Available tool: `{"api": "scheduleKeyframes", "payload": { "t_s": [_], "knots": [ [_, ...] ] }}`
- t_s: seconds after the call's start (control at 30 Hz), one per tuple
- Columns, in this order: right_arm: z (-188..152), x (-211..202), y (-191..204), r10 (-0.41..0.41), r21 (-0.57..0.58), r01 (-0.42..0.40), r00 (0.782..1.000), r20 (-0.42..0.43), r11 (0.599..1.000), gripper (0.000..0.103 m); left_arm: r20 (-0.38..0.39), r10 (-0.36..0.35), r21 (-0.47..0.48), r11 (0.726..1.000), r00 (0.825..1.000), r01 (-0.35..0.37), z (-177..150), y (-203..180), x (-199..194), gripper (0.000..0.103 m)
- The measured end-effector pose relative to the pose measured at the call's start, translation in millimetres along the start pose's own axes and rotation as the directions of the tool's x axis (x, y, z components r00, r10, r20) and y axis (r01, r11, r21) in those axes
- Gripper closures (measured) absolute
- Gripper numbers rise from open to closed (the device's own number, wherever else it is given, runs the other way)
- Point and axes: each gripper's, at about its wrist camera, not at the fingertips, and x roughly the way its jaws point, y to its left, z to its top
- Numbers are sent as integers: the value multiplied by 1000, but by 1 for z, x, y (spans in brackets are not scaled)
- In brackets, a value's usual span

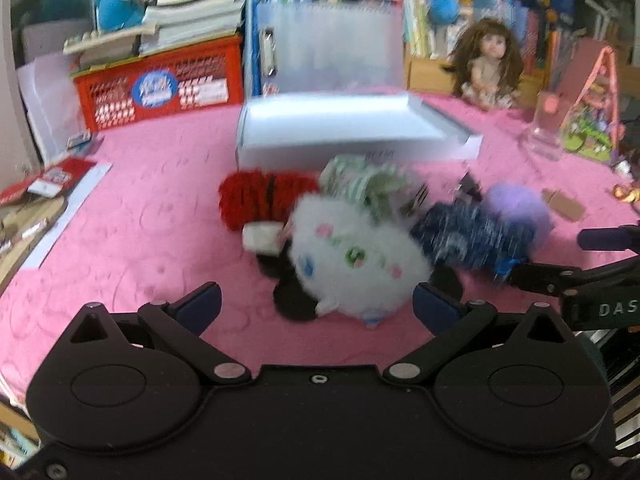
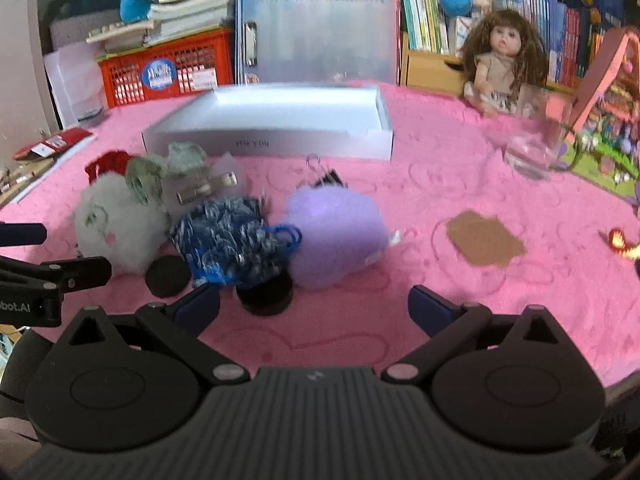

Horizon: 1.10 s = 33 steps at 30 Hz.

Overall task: Organize objects
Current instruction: 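Lower the left gripper onto the white plush toy and close it, then grasp the purple fluffy ball with the right gripper while the left lifts the plush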

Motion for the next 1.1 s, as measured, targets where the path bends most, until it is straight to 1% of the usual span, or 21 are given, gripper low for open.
{"api": "scheduleKeyframes", "payload": {
  "t_s": [0.07,0.1,0.2,0.27,0.3,0.47,0.63,0.8,0.97,1.1],
  "knots": [
    [6,-2,-1,-4,2,4,1000,19,1000,0,16,-23,3,1000,1000,23,4,-1,-3,12],
    [8,-3,-1,0,1,0,1000,26,1000,0,17,-32,3,999,999,32,5,-2,-4,13],
    [13,-6,0,24,-5,-24,998,50,1000,3,11,-58,14,998,998,58,5,-4,-1,20],
    [14,-5,1,32,-10,-31,998,60,999,5,1,-68,18,998,998,68,5,-4,1,29],
    [16,-3,1,27,-13,-27,998,61,1000,6,-5,-73,15,997,997,73,5,-3,3,30],
    [24,7,-6,-26,21,25,998,58,999,13,-7,-92,-16,996,996,92,11,1,11,33],
    [27,21,-14,-65,53,63,997,30,997,20,-12,-103,-14,995,995,103,14,-1,20,31],
    [26,32,-12,-43,44,43,999,7,998,22,-14,-111,-9,994,994,111,15,-6,29,30],
    [24,39,-8,-16,44,16,1000,-5,999,26,-2,-110,-14,994,994,110,13,-9,32,33],
    [25,41,-6,6,43,-6,1000,-1,999,39,13,-113,-45,993,994,113,13,-7,32,37]
  ]
}}
